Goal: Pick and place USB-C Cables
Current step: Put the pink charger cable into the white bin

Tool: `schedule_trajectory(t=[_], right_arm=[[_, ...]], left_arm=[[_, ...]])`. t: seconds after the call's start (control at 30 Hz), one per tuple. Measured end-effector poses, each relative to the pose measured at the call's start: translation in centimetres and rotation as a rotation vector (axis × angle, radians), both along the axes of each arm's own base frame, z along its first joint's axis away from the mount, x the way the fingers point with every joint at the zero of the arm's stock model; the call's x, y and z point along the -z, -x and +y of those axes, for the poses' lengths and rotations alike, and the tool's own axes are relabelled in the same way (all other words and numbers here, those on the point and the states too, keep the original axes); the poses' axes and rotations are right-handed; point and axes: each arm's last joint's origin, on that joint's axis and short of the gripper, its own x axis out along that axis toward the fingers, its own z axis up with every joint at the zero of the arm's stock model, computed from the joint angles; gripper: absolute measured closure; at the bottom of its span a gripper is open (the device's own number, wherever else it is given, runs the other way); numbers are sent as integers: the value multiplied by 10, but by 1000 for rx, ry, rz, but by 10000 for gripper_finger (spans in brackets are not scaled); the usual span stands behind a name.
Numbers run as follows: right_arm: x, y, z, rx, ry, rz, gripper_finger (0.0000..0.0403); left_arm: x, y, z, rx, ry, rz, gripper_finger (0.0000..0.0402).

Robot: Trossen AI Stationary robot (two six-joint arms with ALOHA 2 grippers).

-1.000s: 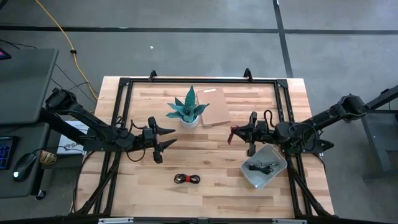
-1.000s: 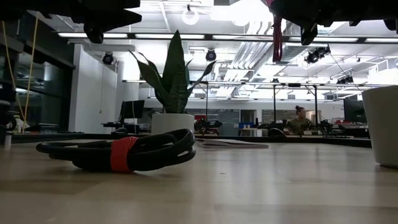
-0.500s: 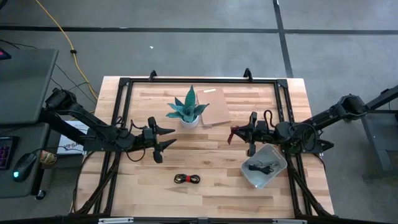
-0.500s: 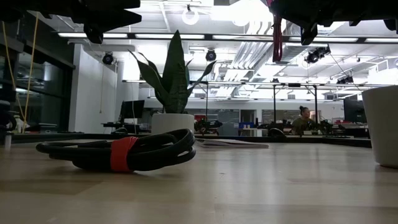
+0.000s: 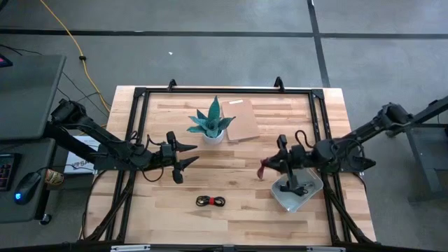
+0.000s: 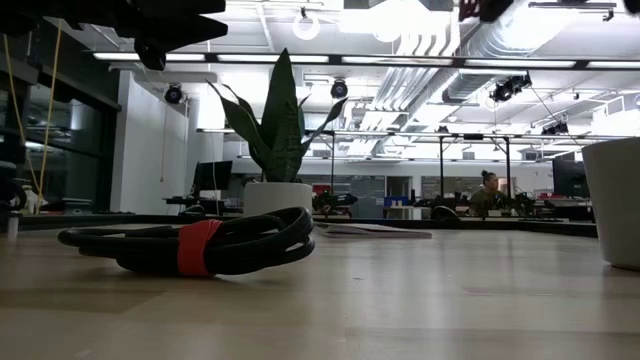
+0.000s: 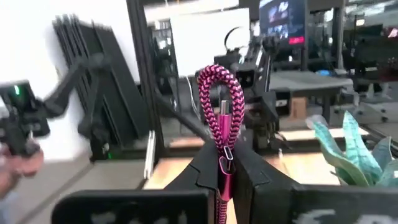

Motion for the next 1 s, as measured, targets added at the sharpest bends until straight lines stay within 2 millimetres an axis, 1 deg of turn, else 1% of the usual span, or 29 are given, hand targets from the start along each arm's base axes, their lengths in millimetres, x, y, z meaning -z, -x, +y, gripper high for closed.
schedule_trajectory(t=[0.1,0.2,0.37,0.6,0.77,1.0], right_arm=[[-12,0,12,43,43,71,400],[-19,3,21,66,69,171,400],[-28,10,28,83,51,339,400],[-37,17,34,101,2,455,400],[-34,17,38,110,-12,521,400],[-16,15,45,70,-50,678,400]], left_arm=[[0,0,0,0,-1,1,231],[0,0,0,1,0,0,231],[0,0,0,3,1,0,231],[0,0,0,3,44,-16,231],[0,0,0,3,46,-17,231],[0,0,0,3,46,-17,231]])
